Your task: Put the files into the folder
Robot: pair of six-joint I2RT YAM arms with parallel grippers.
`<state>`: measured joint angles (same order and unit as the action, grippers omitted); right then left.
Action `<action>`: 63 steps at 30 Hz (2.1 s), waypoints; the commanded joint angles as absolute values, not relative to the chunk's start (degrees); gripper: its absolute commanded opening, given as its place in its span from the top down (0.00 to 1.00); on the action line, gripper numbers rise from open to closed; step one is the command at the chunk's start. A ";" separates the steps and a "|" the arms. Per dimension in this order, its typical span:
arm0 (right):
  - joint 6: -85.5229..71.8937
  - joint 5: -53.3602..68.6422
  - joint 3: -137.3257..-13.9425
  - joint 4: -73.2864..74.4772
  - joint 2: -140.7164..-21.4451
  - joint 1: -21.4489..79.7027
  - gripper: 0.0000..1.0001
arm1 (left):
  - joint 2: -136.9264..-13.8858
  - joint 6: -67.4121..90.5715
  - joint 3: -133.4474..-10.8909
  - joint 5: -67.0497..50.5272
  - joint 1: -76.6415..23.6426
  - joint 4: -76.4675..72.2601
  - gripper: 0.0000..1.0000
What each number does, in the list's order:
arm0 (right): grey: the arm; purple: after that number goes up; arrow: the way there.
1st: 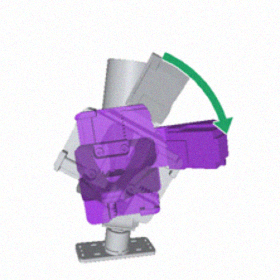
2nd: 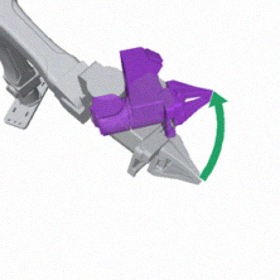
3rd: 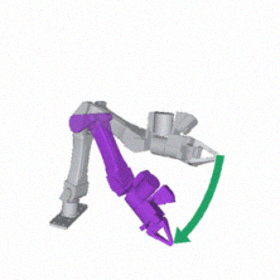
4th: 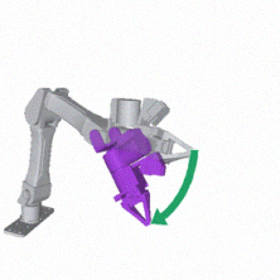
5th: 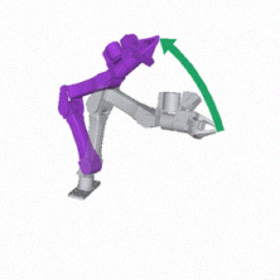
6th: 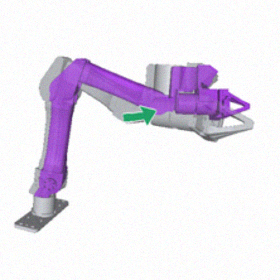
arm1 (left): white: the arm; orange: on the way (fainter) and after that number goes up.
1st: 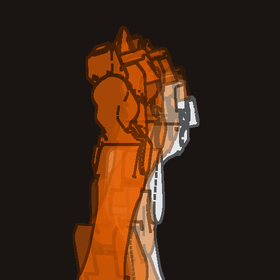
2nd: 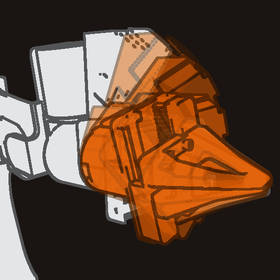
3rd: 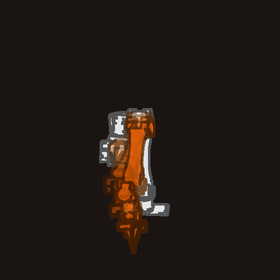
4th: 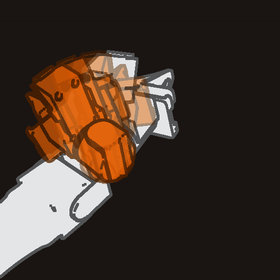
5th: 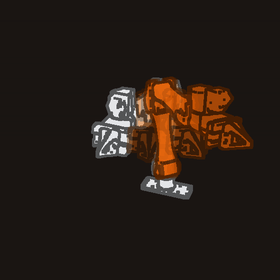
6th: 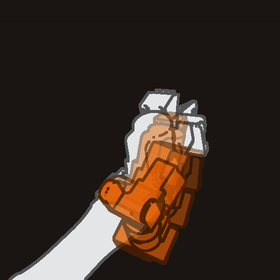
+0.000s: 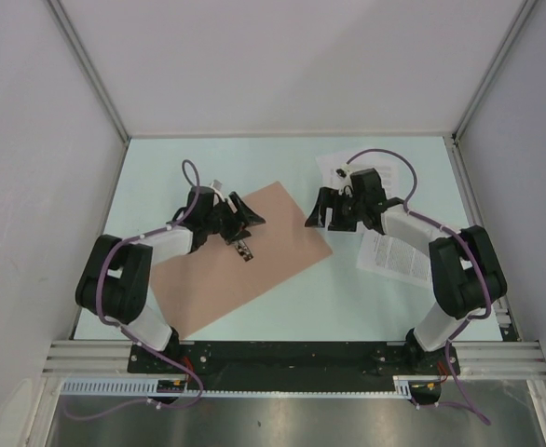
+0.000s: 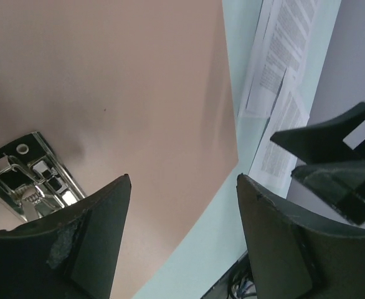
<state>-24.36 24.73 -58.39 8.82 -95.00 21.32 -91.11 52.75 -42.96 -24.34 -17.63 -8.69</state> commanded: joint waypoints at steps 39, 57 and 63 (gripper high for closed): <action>-34.54 33.74 -67.12 -23.98 -109.85 40.58 0.07 | -79.65 29.71 -71.30 -20.46 -1.70 22.41 0.04; -25.84 37.88 -115.20 -6.35 -143.86 44.65 0.14 | -49.14 30.23 -47.74 -25.93 -5.79 27.33 0.02; -33.56 30.68 -112.97 10.71 -133.39 39.12 0.11 | -44.74 31.29 -46.23 -20.06 -12.29 25.15 0.02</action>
<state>-29.28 35.83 -115.61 -2.92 -143.50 43.94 -47.90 29.74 -45.89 -24.62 -9.37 28.27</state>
